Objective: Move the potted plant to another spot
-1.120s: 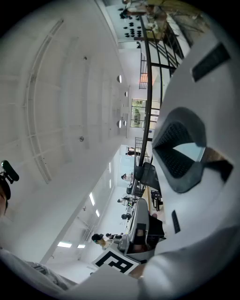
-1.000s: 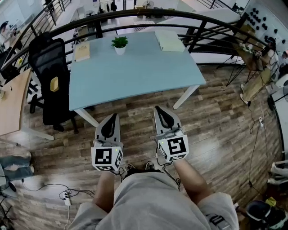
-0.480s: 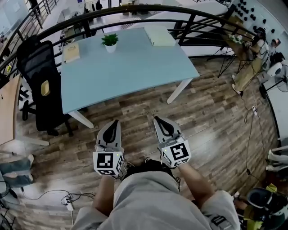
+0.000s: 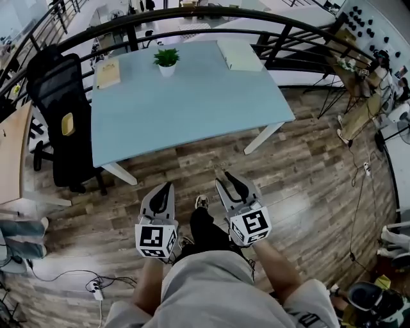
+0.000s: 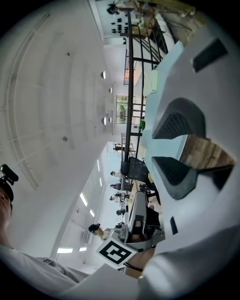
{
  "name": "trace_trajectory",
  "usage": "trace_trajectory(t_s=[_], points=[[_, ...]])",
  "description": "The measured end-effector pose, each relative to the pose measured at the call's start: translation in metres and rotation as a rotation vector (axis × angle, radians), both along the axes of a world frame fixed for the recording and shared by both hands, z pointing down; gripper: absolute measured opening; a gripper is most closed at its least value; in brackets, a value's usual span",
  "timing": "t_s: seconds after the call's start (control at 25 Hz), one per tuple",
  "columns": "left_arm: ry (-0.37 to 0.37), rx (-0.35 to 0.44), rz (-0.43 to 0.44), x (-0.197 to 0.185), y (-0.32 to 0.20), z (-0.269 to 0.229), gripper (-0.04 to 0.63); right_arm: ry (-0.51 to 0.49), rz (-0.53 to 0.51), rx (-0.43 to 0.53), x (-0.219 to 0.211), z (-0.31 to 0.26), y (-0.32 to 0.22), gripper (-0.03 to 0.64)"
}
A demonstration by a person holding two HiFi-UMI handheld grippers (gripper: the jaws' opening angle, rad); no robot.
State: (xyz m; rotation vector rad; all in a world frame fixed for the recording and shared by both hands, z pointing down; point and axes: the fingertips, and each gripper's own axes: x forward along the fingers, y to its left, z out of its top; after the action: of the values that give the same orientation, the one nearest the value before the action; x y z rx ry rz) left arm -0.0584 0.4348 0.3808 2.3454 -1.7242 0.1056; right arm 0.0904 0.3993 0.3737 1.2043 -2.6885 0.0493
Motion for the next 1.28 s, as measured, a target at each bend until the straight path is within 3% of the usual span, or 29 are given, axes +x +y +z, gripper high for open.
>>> trace_trajectory(t_s=[0.32, 0.68, 1.0, 1.28], points=[[-0.026, -0.001, -0.044, -0.026, -0.081, -0.007, 0.011, -0.037, -0.066, -0.018, -0.029, 0.0, -0.09, 0.177], [-0.024, -0.04, -0.046, -0.004, -0.187, -0.004, 0.011, -0.032, -0.099, -0.023, -0.01, -0.003, -0.193, 0.195], [-0.025, -0.089, -0.088, 0.0, -0.235, 0.014, 0.011, -0.029, -0.123, -0.063, 0.005, 0.017, -0.252, 0.228], [-0.019, -0.121, -0.124, -0.024, -0.271, 0.029, 0.011, -0.023, -0.13, -0.081, -0.016, 0.031, -0.299, 0.25]])
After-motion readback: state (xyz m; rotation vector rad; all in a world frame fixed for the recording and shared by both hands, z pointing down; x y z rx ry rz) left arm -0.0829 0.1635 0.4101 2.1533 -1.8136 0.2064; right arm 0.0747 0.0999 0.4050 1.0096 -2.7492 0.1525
